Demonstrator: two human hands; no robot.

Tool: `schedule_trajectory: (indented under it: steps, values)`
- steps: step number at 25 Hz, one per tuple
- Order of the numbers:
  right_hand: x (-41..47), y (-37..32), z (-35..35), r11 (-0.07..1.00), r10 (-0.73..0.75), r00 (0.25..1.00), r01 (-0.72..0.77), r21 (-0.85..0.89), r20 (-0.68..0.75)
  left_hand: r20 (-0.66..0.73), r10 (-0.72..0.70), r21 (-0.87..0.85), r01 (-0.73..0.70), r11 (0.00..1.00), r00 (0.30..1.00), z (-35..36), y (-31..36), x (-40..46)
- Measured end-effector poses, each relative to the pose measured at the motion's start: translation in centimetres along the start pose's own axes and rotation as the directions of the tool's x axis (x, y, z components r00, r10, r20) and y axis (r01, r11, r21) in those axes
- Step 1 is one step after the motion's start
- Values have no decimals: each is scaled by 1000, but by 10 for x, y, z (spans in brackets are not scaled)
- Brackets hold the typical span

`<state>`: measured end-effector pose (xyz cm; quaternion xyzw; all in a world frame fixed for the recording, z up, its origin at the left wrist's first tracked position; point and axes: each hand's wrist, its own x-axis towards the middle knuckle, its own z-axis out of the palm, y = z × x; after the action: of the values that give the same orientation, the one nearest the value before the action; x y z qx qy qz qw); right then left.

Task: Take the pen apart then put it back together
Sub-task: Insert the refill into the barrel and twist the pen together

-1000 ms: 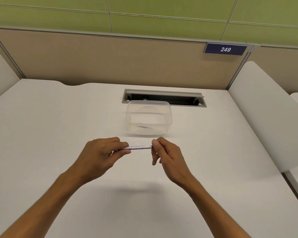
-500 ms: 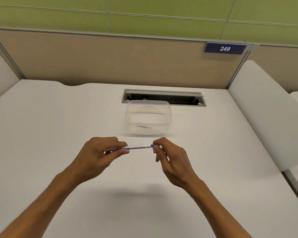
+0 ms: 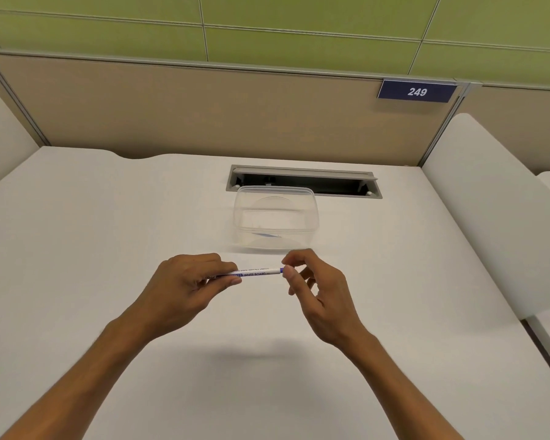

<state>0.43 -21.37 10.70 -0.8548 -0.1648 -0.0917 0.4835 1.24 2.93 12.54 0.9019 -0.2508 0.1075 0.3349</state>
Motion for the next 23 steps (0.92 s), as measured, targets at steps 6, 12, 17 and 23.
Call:
schedule_trajectory:
  steps: [6,12,17,23]
  values:
    - [1,-1,0,993,-50,999,50,-104,2,-23,2,-63,-4,998,1000,-1,1,0]
    - [7,-11,9,932,222,972,-235,277,78,-50,73,52,-70,996,996,-3,10,1]
    - [5,-9,7,950,189,981,-191,247,35,-35,57,91,-54,994,998,-4,9,3]
    - [2,-2,-1,998,-23,1000,22,-66,-2,-27,24,-4,-24,1000,999,-4,5,2]
